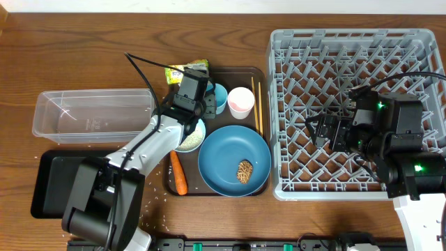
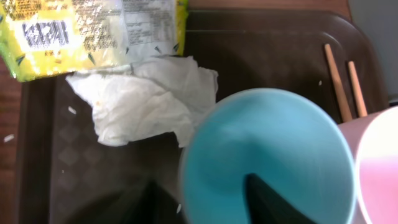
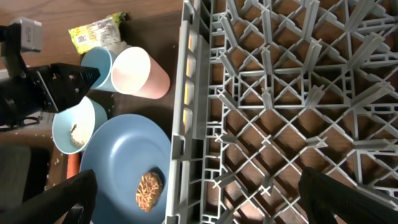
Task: Sort waste into correct bins and load items into the dishwasher rack
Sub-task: 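Reach the left gripper to the blue cup and grasp it, then lift the blue cup and pass it to the right gripper, then carry the blue cup with the right gripper into the dish rack, then grasp the pink cup with the left gripper and lift it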
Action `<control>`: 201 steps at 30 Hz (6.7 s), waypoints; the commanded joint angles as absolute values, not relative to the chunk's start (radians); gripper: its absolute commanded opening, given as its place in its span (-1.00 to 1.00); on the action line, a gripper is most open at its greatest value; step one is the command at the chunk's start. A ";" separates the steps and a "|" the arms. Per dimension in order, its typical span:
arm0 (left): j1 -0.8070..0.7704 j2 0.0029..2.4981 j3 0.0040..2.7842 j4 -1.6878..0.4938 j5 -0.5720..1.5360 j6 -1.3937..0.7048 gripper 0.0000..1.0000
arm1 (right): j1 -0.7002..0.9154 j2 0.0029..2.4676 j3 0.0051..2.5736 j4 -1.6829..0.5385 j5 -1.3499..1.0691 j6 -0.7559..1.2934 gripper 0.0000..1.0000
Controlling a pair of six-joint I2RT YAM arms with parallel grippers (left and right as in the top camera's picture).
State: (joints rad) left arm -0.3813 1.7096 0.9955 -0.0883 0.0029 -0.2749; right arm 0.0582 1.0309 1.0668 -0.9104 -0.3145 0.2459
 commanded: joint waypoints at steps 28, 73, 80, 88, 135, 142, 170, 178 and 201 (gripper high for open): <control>-0.358 1.699 1.012 -0.151 0.015 -0.293 -0.88 | 0.033 1.011 1.085 -0.921 -0.326 0.253 0.98; -0.257 1.154 1.012 -0.043 1.490 -0.380 -0.88 | 0.299 0.978 1.085 -0.471 -1.182 0.039 0.63; -0.259 1.154 1.012 -0.043 1.500 -0.380 -0.87 | 0.378 1.009 1.085 -0.428 -1.140 0.051 0.46; -0.259 1.154 1.012 -0.043 1.500 -0.380 -0.88 | 0.434 1.033 1.085 -0.404 -1.096 0.051 0.01; -0.168 1.154 1.012 -0.070 1.351 -0.380 0.68 | -0.489 0.958 1.086 -1.060 -0.094 0.265 -0.29; -0.168 1.155 1.012 -0.074 1.353 -0.380 0.68 | -0.654 1.134 1.086 -1.051 -0.172 0.311 -0.28; -0.192 1.156 1.012 -0.121 1.076 -0.292 0.70 | -0.738 1.351 1.319 -1.240 -0.550 0.232 0.50; -0.366 1.303 1.012 -0.268 0.439 -0.099 0.68 | -0.612 1.235 1.344 -1.261 -0.600 0.156 0.52; -0.423 1.814 1.012 0.103 0.197 -0.249 -0.10 | -0.522 1.214 1.340 -1.332 -0.467 0.148 0.60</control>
State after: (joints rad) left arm -0.4236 1.7958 0.9974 0.1154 0.2111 -0.2436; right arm -0.5335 1.2148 1.3277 -1.3304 -0.4728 0.1703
